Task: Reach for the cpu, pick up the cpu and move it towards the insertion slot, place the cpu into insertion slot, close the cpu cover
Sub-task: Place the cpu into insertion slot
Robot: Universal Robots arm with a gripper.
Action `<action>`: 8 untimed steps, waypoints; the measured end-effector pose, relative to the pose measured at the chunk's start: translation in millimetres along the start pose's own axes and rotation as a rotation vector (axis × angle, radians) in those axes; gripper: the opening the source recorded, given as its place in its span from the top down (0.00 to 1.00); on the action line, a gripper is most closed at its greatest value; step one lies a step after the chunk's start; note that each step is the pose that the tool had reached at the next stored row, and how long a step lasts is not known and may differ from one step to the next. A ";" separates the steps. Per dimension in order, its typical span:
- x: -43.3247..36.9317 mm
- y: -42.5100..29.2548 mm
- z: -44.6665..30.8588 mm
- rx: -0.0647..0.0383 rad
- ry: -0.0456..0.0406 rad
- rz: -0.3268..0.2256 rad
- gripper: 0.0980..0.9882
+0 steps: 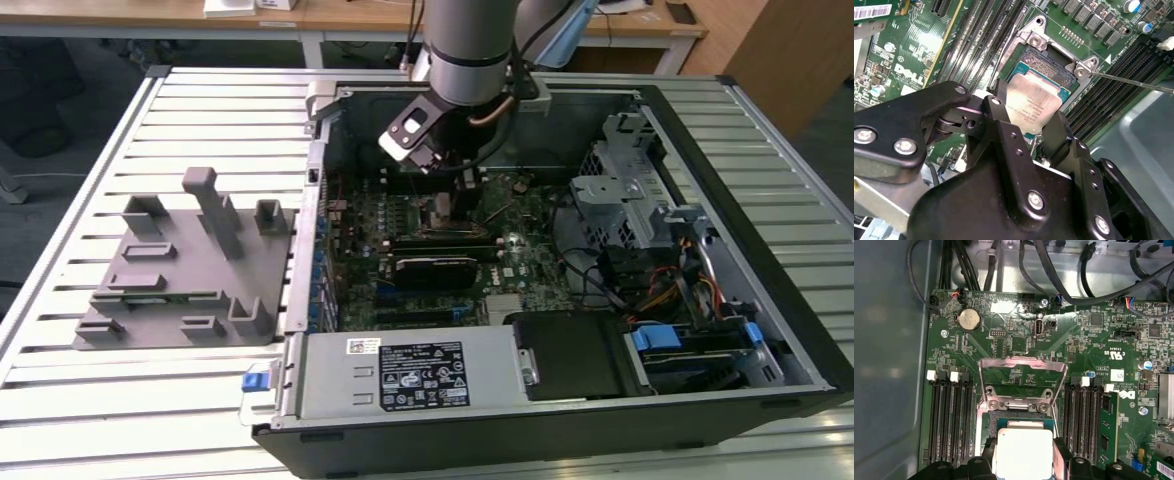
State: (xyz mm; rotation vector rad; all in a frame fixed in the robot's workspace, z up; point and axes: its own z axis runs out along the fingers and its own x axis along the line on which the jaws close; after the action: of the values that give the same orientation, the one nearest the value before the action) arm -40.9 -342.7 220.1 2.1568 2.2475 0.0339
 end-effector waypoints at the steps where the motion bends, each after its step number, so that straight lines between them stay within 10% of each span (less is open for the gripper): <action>1: 0.0 -0.2 0.9 0.000 -0.0001 0.001 0.52; 8: 0.2 -2.2 9.0 0.000 0.0000 0.002 0.52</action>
State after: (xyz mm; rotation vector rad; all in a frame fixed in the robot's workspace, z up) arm -42.8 -342.5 211.0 2.1587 2.2457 0.0339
